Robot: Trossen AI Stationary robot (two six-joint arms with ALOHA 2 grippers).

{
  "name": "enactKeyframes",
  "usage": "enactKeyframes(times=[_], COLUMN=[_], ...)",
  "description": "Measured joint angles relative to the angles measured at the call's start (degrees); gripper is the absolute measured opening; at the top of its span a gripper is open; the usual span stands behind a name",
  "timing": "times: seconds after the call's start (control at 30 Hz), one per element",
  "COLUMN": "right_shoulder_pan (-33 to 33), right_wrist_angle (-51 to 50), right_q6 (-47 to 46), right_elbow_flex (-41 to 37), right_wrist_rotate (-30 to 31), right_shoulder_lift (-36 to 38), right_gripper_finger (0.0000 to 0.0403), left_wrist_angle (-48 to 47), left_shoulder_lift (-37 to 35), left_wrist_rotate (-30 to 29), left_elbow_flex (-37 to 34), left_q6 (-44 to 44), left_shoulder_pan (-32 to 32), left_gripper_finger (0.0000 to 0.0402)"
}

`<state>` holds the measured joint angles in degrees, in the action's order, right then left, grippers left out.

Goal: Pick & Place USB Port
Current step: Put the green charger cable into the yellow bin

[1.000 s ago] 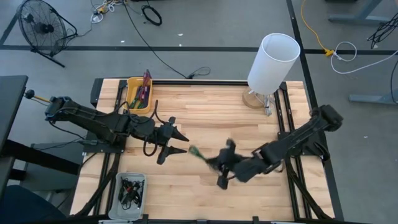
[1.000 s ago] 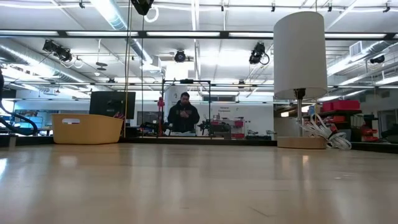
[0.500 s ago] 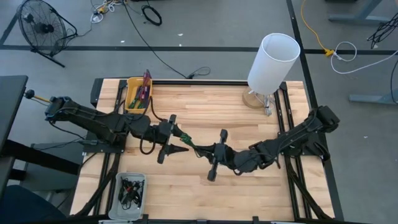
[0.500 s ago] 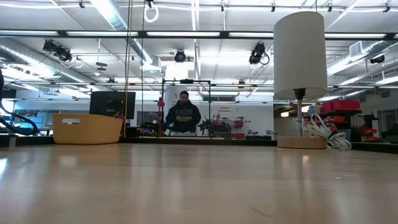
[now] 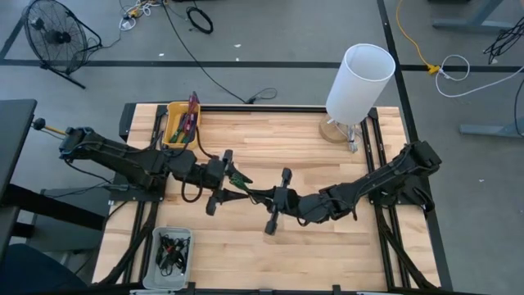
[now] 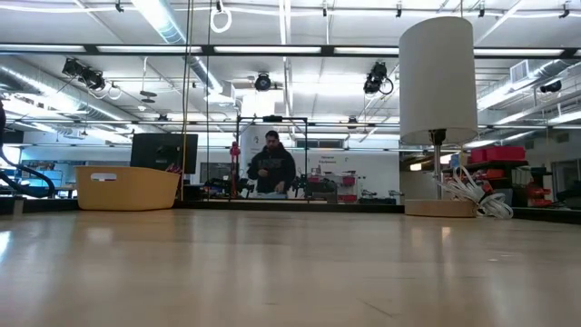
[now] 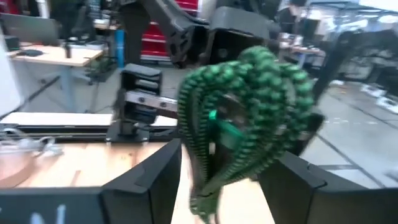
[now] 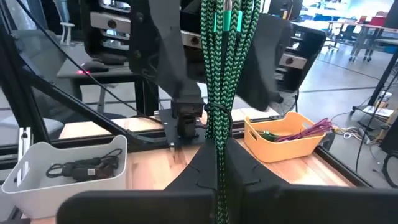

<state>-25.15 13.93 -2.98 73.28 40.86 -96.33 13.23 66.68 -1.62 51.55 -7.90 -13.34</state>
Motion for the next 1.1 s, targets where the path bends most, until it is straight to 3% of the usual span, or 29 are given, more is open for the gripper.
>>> enactKeyframes(times=[0.1, 0.7, 0.8, 0.93, 1.1], right_shoulder_pan=[0.0, 0.0, 0.0, 0.0, 0.0], right_wrist_angle=[-0.04, 0.15, 0.12, 0.15, 0.44], right_q6=[0.02, 0.5, 0.5, 0.49, 0.5], right_elbow_flex=[0.0, 0.0, 0.0, 0.0, 0.0], right_wrist_rotate=[0.0, -1.44, -1.46, -1.21, -1.93], right_shoulder_lift=[0.0, 0.0, 0.0, 0.0, 0.07], right_gripper_finger=[0.0, 0.0002, 0.0003, 0.0003, 0.0004], left_wrist_angle=[0.57, 0.75, 0.73, 0.87, 1.76], left_shoulder_lift=[-0.01, -0.01, -0.01, -0.01, -0.01], left_wrist_rotate=[3.09, 1.96, 1.25, -1.5, -2.26], left_elbow_flex=[0.0, 0.0, 0.0, 0.0, -0.02], left_q6=[-1.51, -2.72, -2.43, -1.35, -1.31], left_shoulder_pan=[0.0, -0.02, -0.02, -0.02, -0.04], left_gripper_finger=[0.0188, 0.0163, 0.0129, 0.0034, 0.0035])
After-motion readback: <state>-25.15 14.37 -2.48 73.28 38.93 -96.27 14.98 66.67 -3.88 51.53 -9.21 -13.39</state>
